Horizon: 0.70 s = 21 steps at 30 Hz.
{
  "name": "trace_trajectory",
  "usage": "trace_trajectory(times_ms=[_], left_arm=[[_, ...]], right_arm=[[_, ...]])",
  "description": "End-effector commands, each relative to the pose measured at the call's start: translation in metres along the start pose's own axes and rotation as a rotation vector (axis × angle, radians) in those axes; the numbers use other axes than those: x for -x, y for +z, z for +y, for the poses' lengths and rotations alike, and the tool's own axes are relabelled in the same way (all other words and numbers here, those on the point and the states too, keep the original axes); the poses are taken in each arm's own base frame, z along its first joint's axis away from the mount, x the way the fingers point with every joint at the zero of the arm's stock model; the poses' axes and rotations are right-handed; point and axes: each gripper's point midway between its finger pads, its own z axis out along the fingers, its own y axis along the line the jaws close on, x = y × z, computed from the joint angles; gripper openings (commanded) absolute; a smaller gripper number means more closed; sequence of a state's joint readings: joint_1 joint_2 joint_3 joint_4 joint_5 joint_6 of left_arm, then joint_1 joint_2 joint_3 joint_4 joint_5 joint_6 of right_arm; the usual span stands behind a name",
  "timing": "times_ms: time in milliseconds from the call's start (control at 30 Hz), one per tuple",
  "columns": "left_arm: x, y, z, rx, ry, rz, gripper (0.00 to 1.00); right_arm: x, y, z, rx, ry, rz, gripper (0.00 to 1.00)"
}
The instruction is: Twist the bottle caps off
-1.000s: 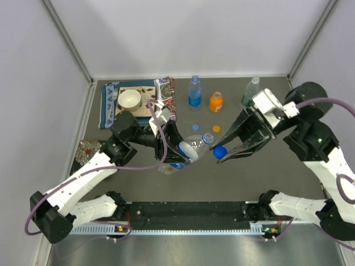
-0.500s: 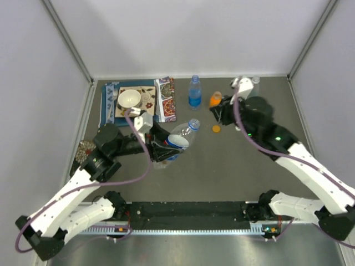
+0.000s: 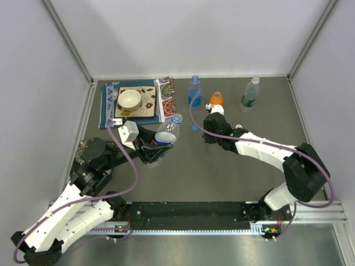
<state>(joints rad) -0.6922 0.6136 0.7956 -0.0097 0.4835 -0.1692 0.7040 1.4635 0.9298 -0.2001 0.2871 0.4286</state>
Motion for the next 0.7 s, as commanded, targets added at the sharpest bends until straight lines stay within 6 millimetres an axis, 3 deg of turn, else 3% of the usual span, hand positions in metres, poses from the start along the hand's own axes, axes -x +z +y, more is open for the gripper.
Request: trace_trajectory(times_ms=[0,267,567,667], left_arm=[[-0.001,-0.004,0.006,0.04,0.018,-0.018,0.48],[-0.009,-0.005,0.009,0.055,-0.011,-0.02,0.48],[-0.012,-0.008,0.008,0.058,-0.017,-0.026,0.49],[-0.014,-0.009,0.009,0.065,-0.02,-0.025,0.49]], right_arm=[[-0.003,0.015,0.009,0.035,0.072,-0.022,0.0],[-0.057,0.039,0.007,0.004,0.046,0.117,0.0],[-0.087,0.047,0.005,-0.02,0.044,0.2,0.0],[-0.096,0.047,0.004,-0.025,0.035,0.223,0.13]])
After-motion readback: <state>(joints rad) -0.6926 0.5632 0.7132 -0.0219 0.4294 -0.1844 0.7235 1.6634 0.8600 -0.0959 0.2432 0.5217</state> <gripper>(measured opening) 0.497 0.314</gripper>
